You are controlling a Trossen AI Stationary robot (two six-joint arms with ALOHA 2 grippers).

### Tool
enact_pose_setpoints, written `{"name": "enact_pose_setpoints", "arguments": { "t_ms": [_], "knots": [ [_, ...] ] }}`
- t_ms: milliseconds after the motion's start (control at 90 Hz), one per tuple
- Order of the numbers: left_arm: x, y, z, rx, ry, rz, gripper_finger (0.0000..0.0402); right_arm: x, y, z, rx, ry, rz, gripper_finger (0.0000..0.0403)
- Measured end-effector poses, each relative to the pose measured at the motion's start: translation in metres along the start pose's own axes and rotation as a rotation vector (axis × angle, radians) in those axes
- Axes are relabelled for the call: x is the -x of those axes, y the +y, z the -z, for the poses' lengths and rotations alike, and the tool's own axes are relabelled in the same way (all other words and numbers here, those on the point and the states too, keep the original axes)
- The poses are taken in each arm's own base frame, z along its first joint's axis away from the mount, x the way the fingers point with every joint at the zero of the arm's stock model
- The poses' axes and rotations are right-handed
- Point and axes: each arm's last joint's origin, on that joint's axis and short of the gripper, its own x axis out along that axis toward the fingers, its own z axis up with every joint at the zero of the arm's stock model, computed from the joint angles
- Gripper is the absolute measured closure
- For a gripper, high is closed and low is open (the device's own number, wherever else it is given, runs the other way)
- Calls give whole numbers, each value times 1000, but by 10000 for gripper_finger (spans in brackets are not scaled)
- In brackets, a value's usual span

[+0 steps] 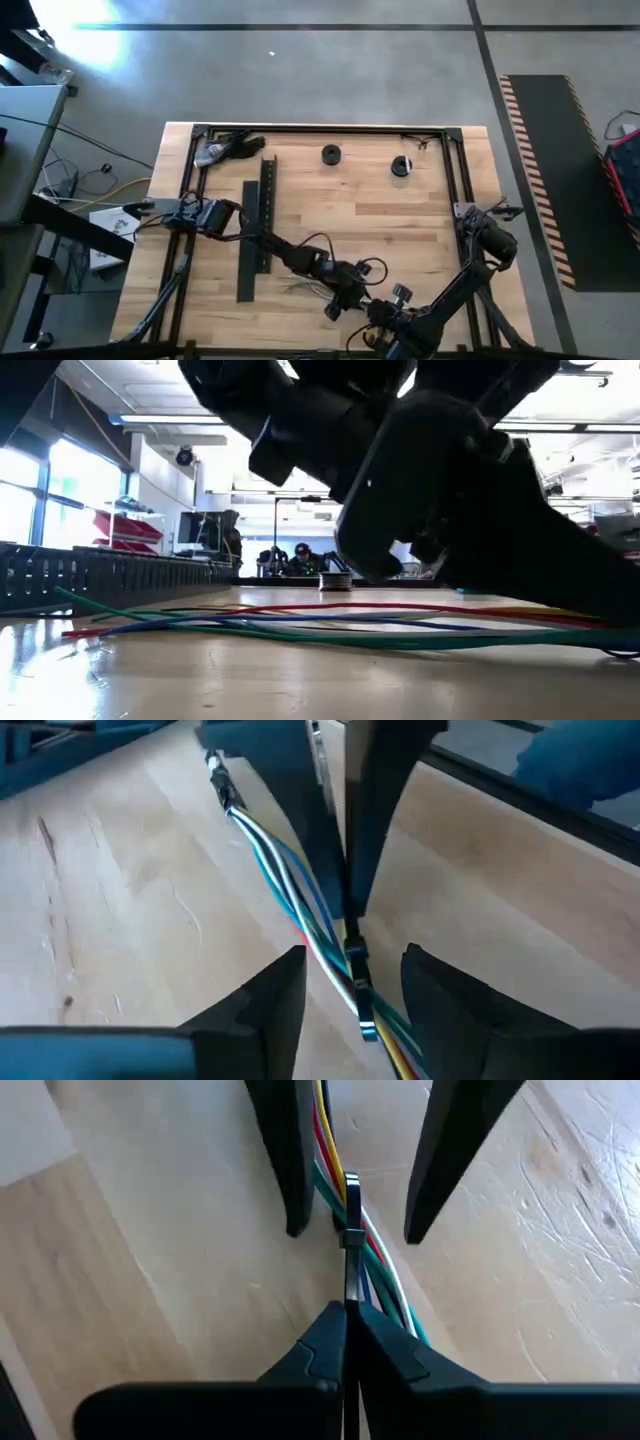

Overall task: Ziptie cables
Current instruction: Wrap the black zip tie on the cable

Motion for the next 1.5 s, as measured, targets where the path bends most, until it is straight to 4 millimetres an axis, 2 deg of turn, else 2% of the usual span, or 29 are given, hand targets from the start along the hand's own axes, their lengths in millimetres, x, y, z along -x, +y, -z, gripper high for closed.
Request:
{"name": "enact_pose_setpoints", "arguments": {
  "t_ms": [567, 878, 1056, 1389, 1500],
  "knots": [
    [-5, -1, 4, 20, -40, 14, 327, 4, 1, -3, -46, -22, -16, 403],
    [-5, -2, 6, 28, -34, 36, 390, 4, 2, -3, -49, -16, -23, 403],
    [-5, -2, 8, 23, -5, 47, 397, 4, 4, -2, -78, 20, -51, 403],
    [-3, 6, 14, 0, 38, 58, 400, 28, 15, 43, -261, 50, -139, 403],
    [-3, 6, 16, -4, 59, 47, 401, 34, 17, 56, -294, 122, -156, 401]
  ]
}}
